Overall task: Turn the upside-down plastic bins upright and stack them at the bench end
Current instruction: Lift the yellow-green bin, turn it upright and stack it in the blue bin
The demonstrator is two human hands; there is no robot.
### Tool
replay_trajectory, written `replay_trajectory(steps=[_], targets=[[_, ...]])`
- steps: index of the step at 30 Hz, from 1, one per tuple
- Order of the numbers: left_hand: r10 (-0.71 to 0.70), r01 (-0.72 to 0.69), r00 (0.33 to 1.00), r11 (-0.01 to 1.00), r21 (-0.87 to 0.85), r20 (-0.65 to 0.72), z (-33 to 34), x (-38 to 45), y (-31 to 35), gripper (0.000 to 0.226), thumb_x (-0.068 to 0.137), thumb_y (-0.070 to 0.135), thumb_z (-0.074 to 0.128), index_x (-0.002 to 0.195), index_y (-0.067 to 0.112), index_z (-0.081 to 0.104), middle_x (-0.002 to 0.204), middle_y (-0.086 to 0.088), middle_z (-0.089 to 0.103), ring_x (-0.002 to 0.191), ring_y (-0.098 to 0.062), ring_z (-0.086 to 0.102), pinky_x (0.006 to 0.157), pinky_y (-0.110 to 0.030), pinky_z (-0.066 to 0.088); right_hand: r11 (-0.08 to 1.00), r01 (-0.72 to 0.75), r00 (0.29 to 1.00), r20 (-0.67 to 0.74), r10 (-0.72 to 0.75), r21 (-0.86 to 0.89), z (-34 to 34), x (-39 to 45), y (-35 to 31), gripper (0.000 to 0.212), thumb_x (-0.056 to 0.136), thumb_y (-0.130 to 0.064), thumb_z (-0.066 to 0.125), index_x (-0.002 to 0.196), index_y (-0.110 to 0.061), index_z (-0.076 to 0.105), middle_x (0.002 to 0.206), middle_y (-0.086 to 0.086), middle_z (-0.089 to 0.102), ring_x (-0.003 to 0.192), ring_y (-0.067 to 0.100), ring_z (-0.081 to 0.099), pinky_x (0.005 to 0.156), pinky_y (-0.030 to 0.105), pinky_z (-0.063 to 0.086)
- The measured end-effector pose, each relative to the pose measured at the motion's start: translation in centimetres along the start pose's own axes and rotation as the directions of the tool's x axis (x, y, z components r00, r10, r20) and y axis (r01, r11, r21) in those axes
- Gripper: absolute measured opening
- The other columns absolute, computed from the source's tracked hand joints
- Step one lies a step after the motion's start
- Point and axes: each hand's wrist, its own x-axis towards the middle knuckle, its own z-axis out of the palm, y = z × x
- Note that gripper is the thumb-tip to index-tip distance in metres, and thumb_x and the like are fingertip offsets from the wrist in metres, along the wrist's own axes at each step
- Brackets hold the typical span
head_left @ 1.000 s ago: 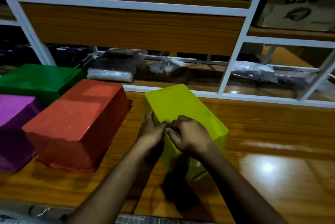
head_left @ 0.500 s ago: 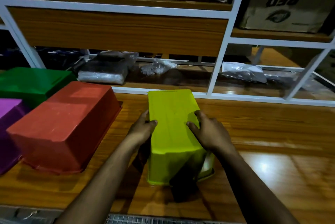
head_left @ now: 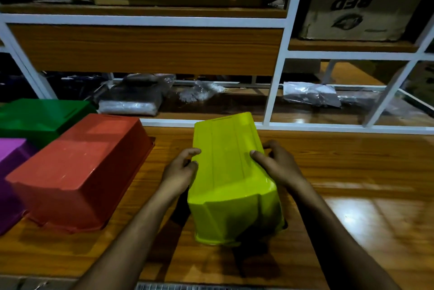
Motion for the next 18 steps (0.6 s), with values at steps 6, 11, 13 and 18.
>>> replay_trajectory(steps=[6,11,13,18], targets=[[-0.013,-0.045,0.985,0.942,0.333,0.172,1.0,-0.4,2.5,0.064,0.098,0.049,0.046,0.15,0.013,0.037,0.158,-0.011,0.033,0.146,-0.023,0.03,0.115,-0.031,0.023,0.972,0.211,0.978,-0.023,-0.21,0.104,-1.6,0.2,-3.2,0.045,0.082,-0.058,0.049,0.118,-0.036,0.065,0.106,0.0,0.057,0.108,0.019,0.056,0.094,0.036,0.044],[0.072,-0.108,0.972,0.983,0.151,0.225,1.2,-1.5,6.7,0.111,0.062,0.093,0.038,0.15,0.025,0.037,0.155,0.004,0.04,0.142,-0.015,0.036,0.116,-0.033,0.027,0.9,0.431,0.902,0.057,-0.427,-0.065,0.0,-1.1,-4.8,0.046,0.089,-0.047,0.049,0.135,-0.043,0.055,0.105,-0.011,0.046,0.112,0.017,0.046,0.098,0.031,0.037],[0.104,-0.132,0.971,0.984,0.119,0.215,1.1,-1.4,7.3,0.107,0.059,0.083,0.053,0.148,0.027,0.039,0.148,0.002,0.049,0.134,-0.018,0.048,0.113,-0.039,0.036,0.893,0.447,0.894,0.054,-0.444,-0.057,-0.1,-1.1,-4.6,0.047,0.088,-0.047,0.051,0.135,-0.039,0.057,0.11,-0.011,0.051,0.111,0.016,0.051,0.099,0.035,0.043],[0.107,-0.101,0.986,0.994,-0.046,0.132,0.7,-1.1,6.8,0.089,0.058,0.063,0.069,0.139,0.03,0.052,0.129,-0.002,0.065,0.113,-0.021,0.064,0.101,-0.046,0.048,0.962,0.199,0.979,-0.015,-0.205,-0.188,-1.1,-0.8,-2.8,0.064,0.083,-0.063,0.056,0.136,-0.028,0.056,0.139,0.008,0.053,0.127,0.028,0.05,0.105,0.041,0.042]])
